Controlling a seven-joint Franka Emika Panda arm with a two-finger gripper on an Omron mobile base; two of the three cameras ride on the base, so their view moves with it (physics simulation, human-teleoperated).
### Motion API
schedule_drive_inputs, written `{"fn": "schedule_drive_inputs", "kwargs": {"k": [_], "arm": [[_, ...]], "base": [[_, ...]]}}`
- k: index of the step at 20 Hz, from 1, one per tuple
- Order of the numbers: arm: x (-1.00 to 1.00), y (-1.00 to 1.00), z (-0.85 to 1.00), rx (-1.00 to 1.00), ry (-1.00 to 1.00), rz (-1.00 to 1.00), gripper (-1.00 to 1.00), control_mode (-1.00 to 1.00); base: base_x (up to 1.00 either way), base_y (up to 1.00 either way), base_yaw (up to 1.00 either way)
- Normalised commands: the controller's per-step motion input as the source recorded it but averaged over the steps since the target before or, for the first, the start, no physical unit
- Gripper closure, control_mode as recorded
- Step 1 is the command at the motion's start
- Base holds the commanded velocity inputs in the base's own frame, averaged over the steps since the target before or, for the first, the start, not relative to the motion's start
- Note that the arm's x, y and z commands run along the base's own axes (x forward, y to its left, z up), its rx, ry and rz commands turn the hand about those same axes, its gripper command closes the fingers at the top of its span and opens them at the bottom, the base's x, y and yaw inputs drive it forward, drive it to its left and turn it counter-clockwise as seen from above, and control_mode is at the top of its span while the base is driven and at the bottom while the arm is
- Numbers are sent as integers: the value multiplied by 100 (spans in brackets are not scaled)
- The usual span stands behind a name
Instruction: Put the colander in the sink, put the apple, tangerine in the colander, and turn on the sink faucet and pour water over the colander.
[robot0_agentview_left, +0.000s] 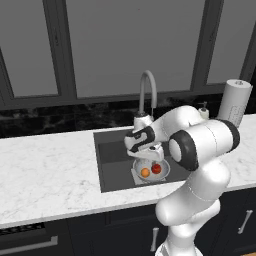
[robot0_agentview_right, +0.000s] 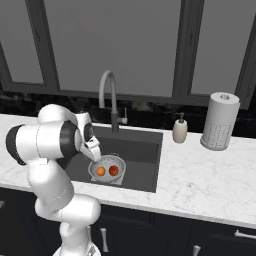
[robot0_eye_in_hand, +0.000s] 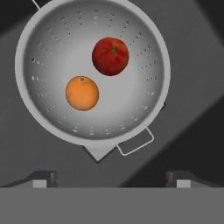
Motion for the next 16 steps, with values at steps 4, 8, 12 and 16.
{"fn": "schedule_drive_inputs", "kwargs": {"k": [4, 8, 12, 16], "arm": [[-60, 0, 64, 0, 0, 13, -100, -100], [-67, -18, 66, 0, 0, 10, -100, -100], [-68, -44, 69, 0, 0, 1, -100, -100], [-40, -64, 71, 0, 0, 3, -100, -100]], "base": [[0, 0, 0], [0, 0, 0], [0, 0, 0], [0, 0, 0]]}}
